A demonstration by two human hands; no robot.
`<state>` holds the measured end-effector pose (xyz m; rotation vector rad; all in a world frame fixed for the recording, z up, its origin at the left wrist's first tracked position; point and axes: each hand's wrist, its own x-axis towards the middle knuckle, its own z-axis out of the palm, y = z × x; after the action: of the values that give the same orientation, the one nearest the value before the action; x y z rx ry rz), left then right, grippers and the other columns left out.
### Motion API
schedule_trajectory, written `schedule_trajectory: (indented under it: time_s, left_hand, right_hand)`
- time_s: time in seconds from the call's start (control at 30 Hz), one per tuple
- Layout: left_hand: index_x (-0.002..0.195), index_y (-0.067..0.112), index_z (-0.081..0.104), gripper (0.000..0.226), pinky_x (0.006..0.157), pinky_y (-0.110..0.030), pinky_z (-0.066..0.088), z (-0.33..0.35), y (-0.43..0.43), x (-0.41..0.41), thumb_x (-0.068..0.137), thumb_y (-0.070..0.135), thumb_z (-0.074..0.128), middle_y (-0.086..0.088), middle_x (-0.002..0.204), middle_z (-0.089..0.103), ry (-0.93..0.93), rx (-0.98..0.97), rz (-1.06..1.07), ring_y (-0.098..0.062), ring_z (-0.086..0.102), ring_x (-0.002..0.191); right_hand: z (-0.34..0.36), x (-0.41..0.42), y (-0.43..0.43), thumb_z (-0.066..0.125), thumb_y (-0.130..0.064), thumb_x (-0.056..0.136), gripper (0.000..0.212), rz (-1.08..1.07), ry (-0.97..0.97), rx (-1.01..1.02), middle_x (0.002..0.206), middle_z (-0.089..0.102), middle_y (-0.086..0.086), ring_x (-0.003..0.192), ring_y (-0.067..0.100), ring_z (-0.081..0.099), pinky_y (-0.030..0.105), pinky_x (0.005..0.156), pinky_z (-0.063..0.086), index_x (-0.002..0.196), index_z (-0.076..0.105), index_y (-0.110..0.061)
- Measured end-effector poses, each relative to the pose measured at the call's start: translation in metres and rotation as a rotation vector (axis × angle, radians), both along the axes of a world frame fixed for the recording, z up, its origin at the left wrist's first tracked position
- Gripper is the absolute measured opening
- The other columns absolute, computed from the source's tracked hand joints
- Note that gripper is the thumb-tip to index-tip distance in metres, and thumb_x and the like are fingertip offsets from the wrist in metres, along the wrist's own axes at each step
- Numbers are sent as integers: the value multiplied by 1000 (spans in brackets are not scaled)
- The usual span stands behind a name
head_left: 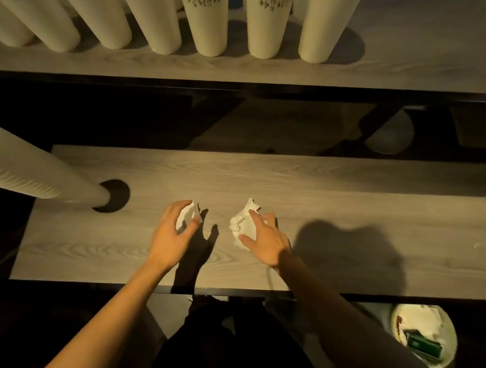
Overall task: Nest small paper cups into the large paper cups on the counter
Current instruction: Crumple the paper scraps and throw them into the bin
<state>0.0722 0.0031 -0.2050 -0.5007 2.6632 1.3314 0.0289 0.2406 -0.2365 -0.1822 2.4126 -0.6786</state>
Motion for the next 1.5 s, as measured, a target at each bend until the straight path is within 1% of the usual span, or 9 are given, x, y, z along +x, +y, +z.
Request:
schedule_trajectory:
  time_s: [0.23,0.33,0.5,0.7,0.9,1.1,1.27,1.37,1.5]
  left_hand:
    - [142,16,48,55,103,-45,50,-35,-44,11,91,18,69,-5,144,47,-168,1,-52,-24,54,125]
    - [138,19,50,48,98,-36,52,-33,-55,24,93,16,67,1,136,51,-126,85,16,-16,59,116]
    - [137,23,49,43,91,-23,51,-30,-87,38,97,19,63,9,129,57,-143,231,53,-6,62,112]
    - [138,26,48,43,90,-21,52,-29,-119,42,97,21,63,11,127,59,-169,282,39,2,62,107]
    - [155,31,31,67,112,-30,39,-26,-120,23,96,38,63,13,151,38,-238,483,-117,-6,46,133]
    - [117,26,65,24,80,-30,58,16,-72,-11,97,14,63,-1,104,75,-123,676,-171,-18,72,94]
    - [96,18,72,17,61,-18,53,47,-18,-35,94,3,65,1,80,74,-72,639,-315,-4,69,66]
    - [90,24,71,27,67,-21,49,56,15,-41,95,0,60,1,78,69,-116,584,-400,1,63,65]
    - [114,20,70,25,82,-25,52,57,69,-36,105,20,46,4,99,75,-227,573,-572,-6,70,89]
  right_hand:
    - [-20,6,-52,50,-25,97,38,45,103,86,131,50,7,106,27,61,36,86,52,134,41,-23]
    - [-8,6,-87,52,-29,97,55,-87,157,-72,134,55,8,104,29,63,32,83,49,146,27,-24]
    - [-6,2,-158,59,-29,95,85,165,174,-78,121,63,15,74,20,62,32,62,51,155,-2,-28]
    - [-34,-4,-195,58,-34,94,43,206,154,161,124,58,10,107,30,62,35,82,48,132,44,-17]
    - [-14,3,-194,75,-18,78,25,-197,212,-297,92,62,19,76,29,60,34,67,49,87,64,2]
    - [62,15,-153,63,-11,93,45,-543,-17,-817,104,62,8,78,10,68,28,66,57,132,42,-16]
    - [75,27,-95,59,-32,91,50,-327,545,-259,124,57,7,95,22,65,35,74,56,137,38,-29]
    - [81,37,-66,54,-46,90,56,-273,562,-246,132,51,9,98,22,63,34,79,53,139,42,-22]
    - [84,47,-2,64,-27,91,51,-381,515,-227,124,62,4,99,18,65,35,84,54,139,49,-18]
